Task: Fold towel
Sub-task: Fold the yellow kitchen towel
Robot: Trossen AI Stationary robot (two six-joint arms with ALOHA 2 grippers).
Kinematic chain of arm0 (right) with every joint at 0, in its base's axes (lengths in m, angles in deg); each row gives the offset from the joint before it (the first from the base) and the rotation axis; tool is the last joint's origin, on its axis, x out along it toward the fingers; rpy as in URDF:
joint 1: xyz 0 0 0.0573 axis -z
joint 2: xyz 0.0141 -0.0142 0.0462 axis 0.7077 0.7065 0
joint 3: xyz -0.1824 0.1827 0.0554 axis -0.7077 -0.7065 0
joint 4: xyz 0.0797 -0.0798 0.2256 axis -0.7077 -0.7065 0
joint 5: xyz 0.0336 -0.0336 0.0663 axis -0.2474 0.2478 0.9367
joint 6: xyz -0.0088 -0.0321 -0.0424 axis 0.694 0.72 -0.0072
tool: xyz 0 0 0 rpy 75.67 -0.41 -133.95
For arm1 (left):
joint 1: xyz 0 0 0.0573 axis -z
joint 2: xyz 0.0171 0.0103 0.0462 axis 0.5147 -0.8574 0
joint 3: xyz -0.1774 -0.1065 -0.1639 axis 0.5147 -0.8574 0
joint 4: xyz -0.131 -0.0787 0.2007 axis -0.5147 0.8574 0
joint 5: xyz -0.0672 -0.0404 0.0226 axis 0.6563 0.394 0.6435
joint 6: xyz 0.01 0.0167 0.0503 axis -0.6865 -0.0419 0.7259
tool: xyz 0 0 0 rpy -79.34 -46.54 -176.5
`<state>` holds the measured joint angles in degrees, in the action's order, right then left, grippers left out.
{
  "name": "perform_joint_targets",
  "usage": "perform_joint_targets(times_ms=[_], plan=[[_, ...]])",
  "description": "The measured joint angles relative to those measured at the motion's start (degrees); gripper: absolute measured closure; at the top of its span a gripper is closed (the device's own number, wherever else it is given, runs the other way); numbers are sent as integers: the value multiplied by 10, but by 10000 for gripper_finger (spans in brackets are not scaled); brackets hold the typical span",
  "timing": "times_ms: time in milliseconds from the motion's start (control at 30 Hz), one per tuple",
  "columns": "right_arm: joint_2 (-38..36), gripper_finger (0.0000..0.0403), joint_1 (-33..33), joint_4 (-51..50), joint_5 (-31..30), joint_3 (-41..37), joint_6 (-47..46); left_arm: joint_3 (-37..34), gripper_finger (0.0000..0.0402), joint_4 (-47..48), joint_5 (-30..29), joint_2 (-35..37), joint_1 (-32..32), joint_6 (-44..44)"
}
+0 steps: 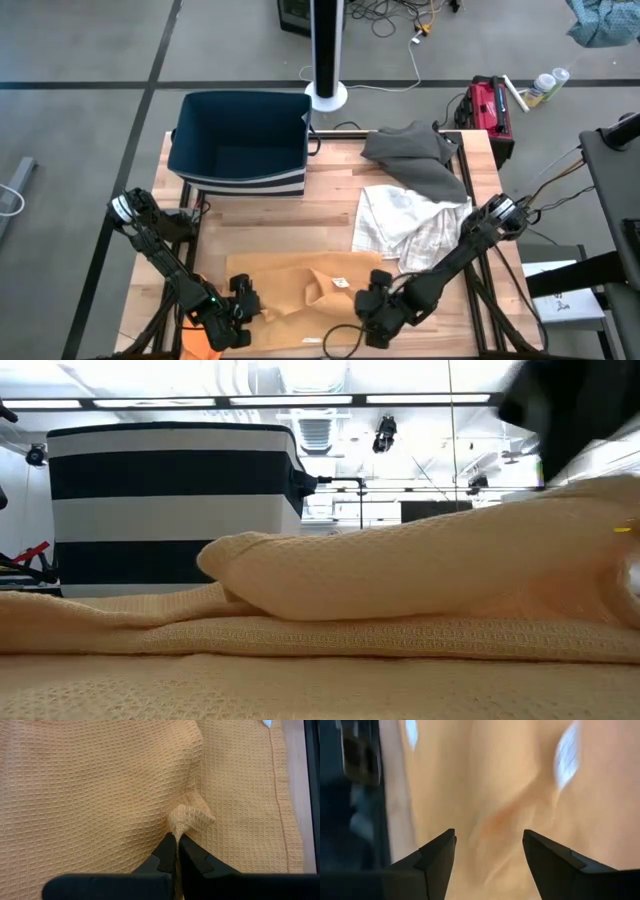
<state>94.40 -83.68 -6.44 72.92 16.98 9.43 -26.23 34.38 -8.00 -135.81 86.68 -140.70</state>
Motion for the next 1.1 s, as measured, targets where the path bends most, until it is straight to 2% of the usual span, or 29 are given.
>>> perform_joint_targets(times_ms=[67,233,433,600,900,1000,1100], plan=[[0,174,14,14,-38,2,6,0,401,0,0,0,0,0],[3,184,61,15,-67,-8,-18,0,401,-1,0,0,0,0],[13,201,93,46,-61,-30,-22,0,401,-3,-1,0,0,0],[48,213,96,85,-21,-30,1,0,401,-3,-1,0,0,0],[85,229,105,76,-73,-28,-6,0,401,-3,-1,0,0,2],[85,249,106,77,-73,-26,-1,0,401,-3,-1,0,0,2],[85,291,106,76,-80,-25,5,0,401,-3,-1,0,0,2]])
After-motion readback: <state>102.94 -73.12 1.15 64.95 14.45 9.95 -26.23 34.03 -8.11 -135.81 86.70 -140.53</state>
